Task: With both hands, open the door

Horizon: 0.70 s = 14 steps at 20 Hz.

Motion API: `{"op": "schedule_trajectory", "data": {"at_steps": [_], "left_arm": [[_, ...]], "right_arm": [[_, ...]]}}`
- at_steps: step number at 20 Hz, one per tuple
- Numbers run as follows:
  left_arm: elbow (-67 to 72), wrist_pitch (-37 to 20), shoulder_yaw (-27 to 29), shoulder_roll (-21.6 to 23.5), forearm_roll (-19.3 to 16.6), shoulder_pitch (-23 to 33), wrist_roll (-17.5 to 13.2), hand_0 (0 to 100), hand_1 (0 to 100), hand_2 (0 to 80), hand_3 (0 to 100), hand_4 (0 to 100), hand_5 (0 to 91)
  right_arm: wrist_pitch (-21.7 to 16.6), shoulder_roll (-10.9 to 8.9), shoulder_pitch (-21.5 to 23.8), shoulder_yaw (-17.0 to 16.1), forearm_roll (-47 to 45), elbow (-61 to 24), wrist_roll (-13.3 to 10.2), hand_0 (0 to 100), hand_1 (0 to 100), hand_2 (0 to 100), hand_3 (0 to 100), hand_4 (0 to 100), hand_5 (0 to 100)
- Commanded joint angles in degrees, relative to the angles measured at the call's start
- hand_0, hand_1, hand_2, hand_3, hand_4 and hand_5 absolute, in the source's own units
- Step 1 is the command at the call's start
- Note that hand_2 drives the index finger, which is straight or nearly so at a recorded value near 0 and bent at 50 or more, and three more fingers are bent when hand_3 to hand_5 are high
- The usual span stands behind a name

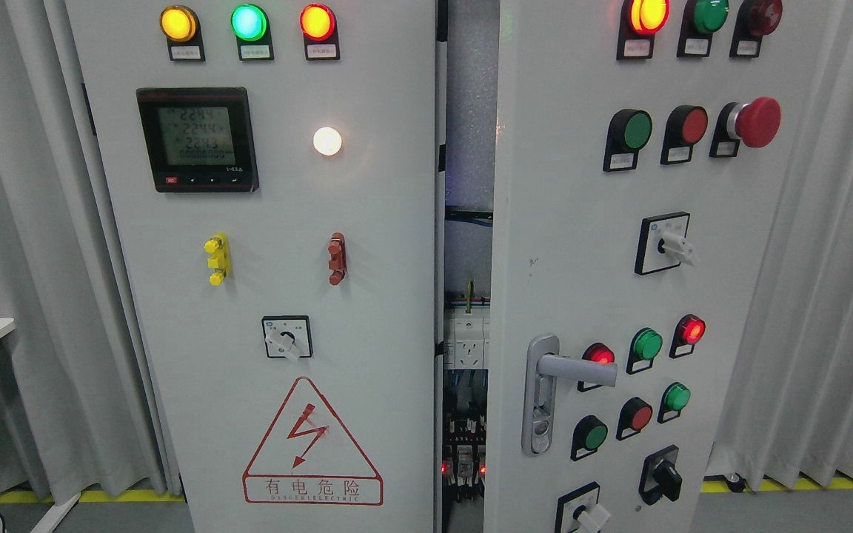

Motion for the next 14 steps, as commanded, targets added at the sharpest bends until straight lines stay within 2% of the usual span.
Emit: {"op": "schedule_trajectory", "data": {"at_steps": [1,7,9,11,12,13,14], "left_arm": [[0.08,-0.24,0.62,0.97,-0.01,-0.02,0.00,30,0,2.7,3,4,0.0],[-1.40,-0.32,0.70,1.23,0.34,0.07,0.00,30,0,2.7,3,4,0.0],[-7.70,-0.41,0.79,1.58,0.43,1.21,0.00,30,0,2.7,3,4,0.0],[-20.41,-0.41,0.88,2.63,0.52,5.50,-0.34,30,0,2.7,3,4,0.0],[-26.57,-0.50,0.79,3.33,0.43,8.05,-1.39,30,0,2.7,3,4,0.0],[-33.16,-0.50,0.79,3.77,0.43,10.94,-3.93,30,0,2.7,3,4,0.0],[-38.97,-0.50,0.79,3.95,0.34,12.89,-8.21,30,0,2.7,3,4,0.0]], "right_arm": [[-0.03,-0.09,-0.53,0.00,0.88,-0.02,-0.01,22,0,0,0,0,0],[-0.03,-0.09,-0.53,0.00,0.88,-0.02,-0.01,22,0,0,0,0,0],[-0.03,-0.09,-0.53,0.00,0.88,-0.02,-0.01,22,0,0,0,0,0],[-0.03,-0.09,-0.53,0.00,0.88,-0.02,-0.01,22,0,0,0,0,0],[-0.03,-0.09,-0.53,0.00,0.88,-0.02,-0.01,22,0,0,0,0,0],[-0.03,-0.09,-0.53,0.00,0.88,-0.02,-0.01,22,0,0,0,0,0],[-0.03,-0.09,-0.53,0.00,0.88,-0.02,-0.01,22,0,0,0,0,0]]}}
